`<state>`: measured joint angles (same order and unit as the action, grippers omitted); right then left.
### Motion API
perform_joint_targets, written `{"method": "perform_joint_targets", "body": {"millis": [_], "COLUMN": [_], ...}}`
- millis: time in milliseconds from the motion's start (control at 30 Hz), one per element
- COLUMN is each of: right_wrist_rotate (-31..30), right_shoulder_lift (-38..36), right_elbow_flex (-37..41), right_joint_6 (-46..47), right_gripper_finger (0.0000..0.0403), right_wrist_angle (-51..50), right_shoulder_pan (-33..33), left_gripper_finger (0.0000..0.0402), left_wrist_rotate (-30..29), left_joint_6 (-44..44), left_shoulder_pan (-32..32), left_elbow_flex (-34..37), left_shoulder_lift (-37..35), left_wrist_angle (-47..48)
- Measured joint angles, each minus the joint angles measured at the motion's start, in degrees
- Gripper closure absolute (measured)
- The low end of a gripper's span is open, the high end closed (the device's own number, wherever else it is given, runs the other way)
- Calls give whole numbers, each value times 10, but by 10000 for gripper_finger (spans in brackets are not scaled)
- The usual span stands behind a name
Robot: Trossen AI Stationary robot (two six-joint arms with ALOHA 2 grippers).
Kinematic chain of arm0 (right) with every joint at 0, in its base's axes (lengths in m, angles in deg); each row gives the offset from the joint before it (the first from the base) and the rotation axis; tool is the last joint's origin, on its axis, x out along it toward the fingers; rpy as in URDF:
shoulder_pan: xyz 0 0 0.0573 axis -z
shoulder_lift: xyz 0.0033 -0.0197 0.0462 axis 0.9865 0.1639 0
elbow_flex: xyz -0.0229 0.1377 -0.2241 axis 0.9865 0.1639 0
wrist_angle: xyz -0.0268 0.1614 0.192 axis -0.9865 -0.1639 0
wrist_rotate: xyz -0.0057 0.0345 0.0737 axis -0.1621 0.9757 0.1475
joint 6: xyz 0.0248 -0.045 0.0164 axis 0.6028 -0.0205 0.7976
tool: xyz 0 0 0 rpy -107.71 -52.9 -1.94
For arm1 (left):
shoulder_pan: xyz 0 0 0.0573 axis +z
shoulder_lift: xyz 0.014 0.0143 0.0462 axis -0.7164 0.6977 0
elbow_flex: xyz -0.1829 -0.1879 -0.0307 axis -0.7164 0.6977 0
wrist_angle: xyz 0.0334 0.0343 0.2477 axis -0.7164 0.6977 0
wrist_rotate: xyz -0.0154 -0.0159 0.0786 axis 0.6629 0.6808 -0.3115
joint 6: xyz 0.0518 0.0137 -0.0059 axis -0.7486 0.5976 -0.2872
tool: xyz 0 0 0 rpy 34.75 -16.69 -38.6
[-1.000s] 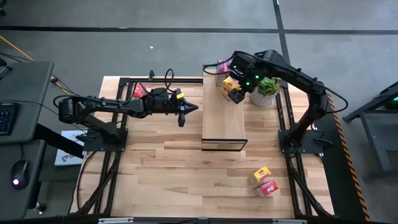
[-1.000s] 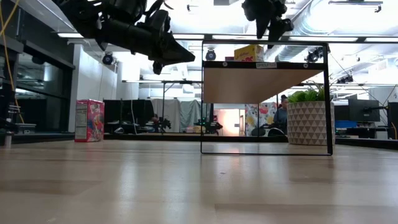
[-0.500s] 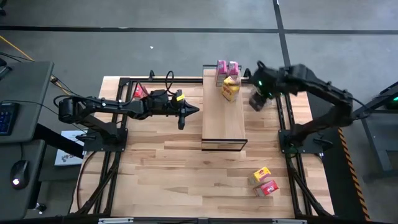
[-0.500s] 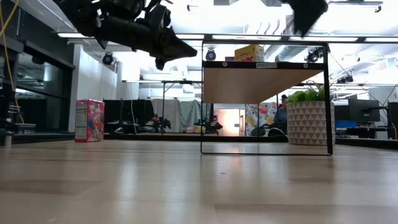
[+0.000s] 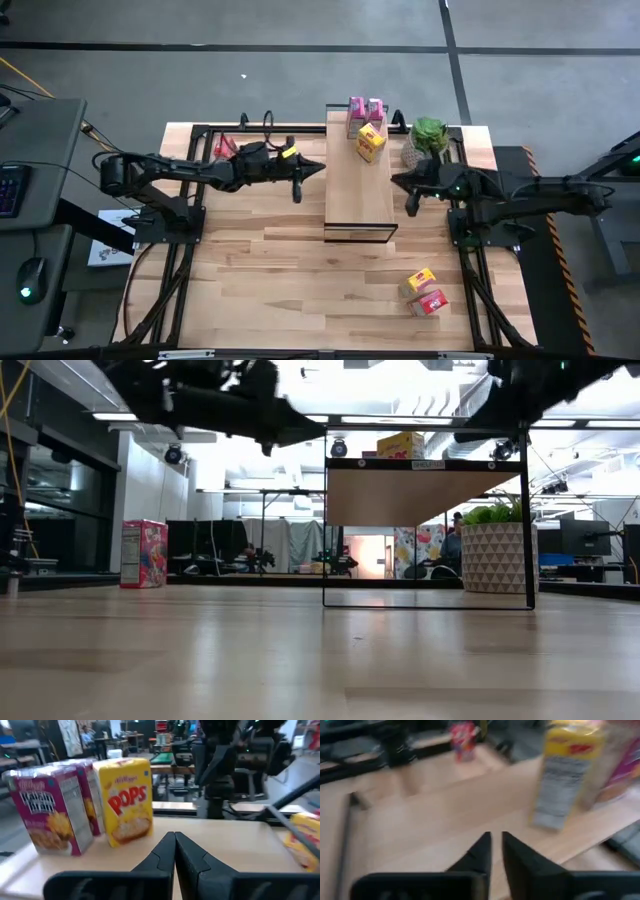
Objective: Stack cereal on shelf
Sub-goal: Put the top yellow cereal box on the shelf
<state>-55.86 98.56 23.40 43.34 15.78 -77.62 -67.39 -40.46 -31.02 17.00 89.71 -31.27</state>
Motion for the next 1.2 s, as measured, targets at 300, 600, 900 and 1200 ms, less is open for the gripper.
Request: {"method": "perform_joint_targets", "body": {"millis": [300, 600, 900, 1200], "right_wrist_rotate": [-180, -221, -206, -196], "right_shoulder_lift": [-34, -38, -25, 73], "right_elbow_flex": [141, 144, 143, 143], "right_joint_6": [-44, -64, -63, -9], "right_gripper_finger": [399, 401, 402, 403], "right_wrist_angle": [196, 211, 263, 365], "right_shoulder_pan": [-5, -4, 3, 67], "left_gripper_finger": [402, 401, 401, 401], "left_wrist_rotate": [-83, -116, -116, -117], "left_joint_6": [-45, -66, -51, -40], "left_shoulder_pan": [-4, 8, 30, 33], "left_elbow_flex": [-200, -295, -310, -310], "left_shoulder_lift": [135, 211, 252, 251], "left_wrist_angle": [193, 182, 182, 170]}}
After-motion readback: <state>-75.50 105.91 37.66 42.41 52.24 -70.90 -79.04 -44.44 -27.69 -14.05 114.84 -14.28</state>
